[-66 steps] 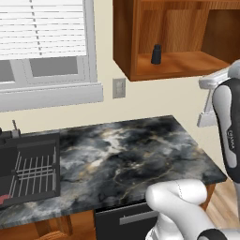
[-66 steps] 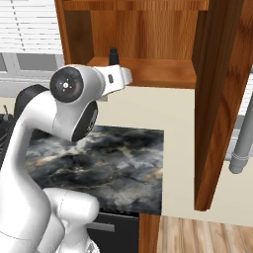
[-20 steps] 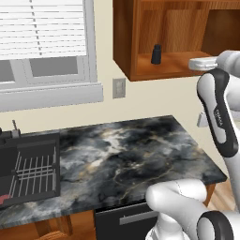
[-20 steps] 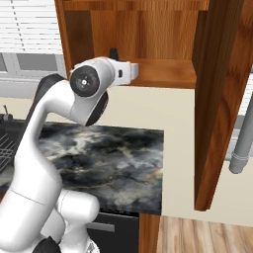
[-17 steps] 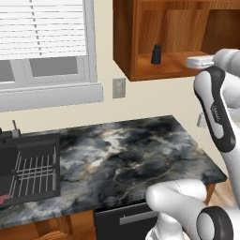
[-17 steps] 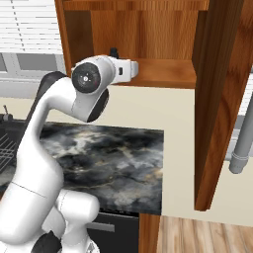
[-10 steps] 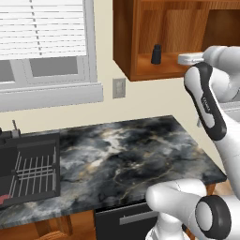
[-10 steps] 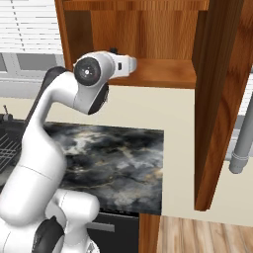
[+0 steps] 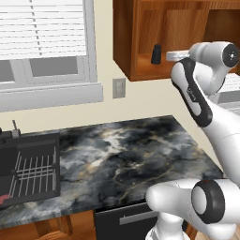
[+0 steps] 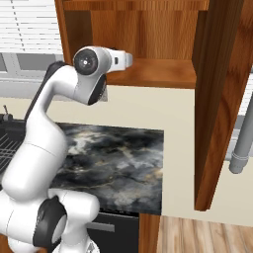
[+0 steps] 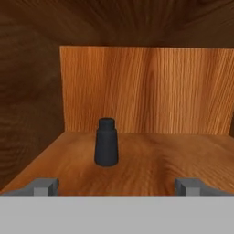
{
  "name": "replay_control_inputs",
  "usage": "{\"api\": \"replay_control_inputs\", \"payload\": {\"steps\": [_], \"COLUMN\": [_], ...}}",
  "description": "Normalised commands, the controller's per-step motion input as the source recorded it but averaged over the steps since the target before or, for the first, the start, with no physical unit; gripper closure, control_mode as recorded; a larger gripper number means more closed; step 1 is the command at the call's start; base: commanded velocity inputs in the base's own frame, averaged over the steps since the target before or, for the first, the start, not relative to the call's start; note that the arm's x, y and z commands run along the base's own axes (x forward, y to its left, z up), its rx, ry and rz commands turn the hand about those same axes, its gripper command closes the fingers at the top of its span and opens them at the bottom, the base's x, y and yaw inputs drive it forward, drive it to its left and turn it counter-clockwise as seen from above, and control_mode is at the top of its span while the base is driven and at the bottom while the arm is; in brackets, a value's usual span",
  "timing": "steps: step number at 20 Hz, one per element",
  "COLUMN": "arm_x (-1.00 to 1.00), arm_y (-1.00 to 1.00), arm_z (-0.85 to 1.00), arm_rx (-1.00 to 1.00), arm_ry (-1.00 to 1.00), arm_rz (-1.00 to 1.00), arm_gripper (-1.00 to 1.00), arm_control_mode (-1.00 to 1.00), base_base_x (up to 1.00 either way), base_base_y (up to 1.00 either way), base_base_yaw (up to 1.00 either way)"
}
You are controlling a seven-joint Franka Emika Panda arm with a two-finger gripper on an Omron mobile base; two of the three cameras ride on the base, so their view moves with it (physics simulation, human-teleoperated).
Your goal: Collect the paprika, ketchup, and shaker from the cabinet and place them next to the stove.
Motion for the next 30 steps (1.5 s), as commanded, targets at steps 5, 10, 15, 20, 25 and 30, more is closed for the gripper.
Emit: {"api": "replay_control_inputs", "payload": {"steps": [5, 10, 15, 20, 25, 30], "arm_x": [0.35, 0.38, 0.41, 0.42, 0.41, 0.36], "arm_y": [0.09, 0.05, 0.06, 0.08, 0.08, 0.07], "arm_z": [-0.01, -0.02, -0.01, 0.0, -0.02, -0.09], "arm_rx": [0.0, 0.0, 0.0, 0.0, 0.0, 0.0], "arm_ry": [0.05, 0.06, 0.06, 0.05, 0.05, 0.03], "arm_rz": [0.0, 0.0, 0.0, 0.0, 0.0, 0.0], "arm_gripper": [-1.0, -1.0, -1.0, -1.0, -1.0, -1.0], "arm_control_mode": [-1.0, -1.0, -1.0, -1.0, -1.0, -1.0], "base_base_x": [0.0, 0.0, 0.0, 0.0, 0.0, 0.0], "base_base_y": [0.0, 0.0, 0.0, 0.0, 0.0, 0.0], "base_base_yaw": [0.0, 0.0, 0.0, 0.0, 0.0, 0.0]}}
